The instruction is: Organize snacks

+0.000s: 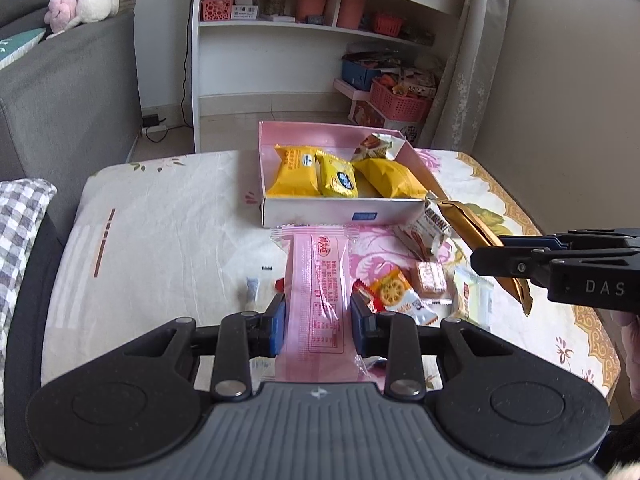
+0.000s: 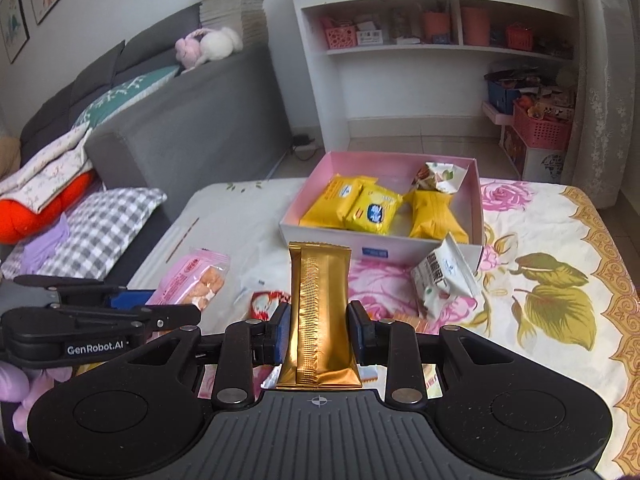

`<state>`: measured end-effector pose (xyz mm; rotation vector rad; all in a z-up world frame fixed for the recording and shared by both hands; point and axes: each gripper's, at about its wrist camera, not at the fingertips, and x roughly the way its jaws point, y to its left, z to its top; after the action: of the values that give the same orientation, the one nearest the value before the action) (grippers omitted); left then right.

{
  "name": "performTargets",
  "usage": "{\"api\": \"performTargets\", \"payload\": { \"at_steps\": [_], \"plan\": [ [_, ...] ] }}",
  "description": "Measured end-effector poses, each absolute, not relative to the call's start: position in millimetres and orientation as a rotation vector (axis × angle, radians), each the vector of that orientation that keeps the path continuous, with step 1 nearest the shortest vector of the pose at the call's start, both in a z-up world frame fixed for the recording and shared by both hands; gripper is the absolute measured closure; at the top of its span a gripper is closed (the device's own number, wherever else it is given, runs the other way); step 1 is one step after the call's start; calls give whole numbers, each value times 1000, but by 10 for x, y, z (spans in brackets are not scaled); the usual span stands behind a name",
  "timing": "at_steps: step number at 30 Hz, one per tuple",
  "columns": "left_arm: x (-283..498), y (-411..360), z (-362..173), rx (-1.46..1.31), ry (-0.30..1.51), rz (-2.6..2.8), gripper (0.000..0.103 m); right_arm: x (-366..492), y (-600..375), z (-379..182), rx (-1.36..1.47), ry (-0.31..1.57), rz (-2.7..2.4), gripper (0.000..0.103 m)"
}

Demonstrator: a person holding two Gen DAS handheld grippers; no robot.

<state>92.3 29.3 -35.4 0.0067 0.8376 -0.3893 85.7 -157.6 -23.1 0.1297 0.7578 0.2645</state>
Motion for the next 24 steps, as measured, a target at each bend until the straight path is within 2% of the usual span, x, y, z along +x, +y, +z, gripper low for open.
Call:
{"api": "performTargets", "payload": {
  "at_steps": [13, 24],
  "plan": [
    [1186, 154, -248, -12, 816, -372, 74, 1202, -1637, -91, 208, 724, 224, 74],
    [1627, -21, -318, 19, 819, -321, 74, 1681, -1740, -191, 242, 760, 176, 74]
  ]
}}
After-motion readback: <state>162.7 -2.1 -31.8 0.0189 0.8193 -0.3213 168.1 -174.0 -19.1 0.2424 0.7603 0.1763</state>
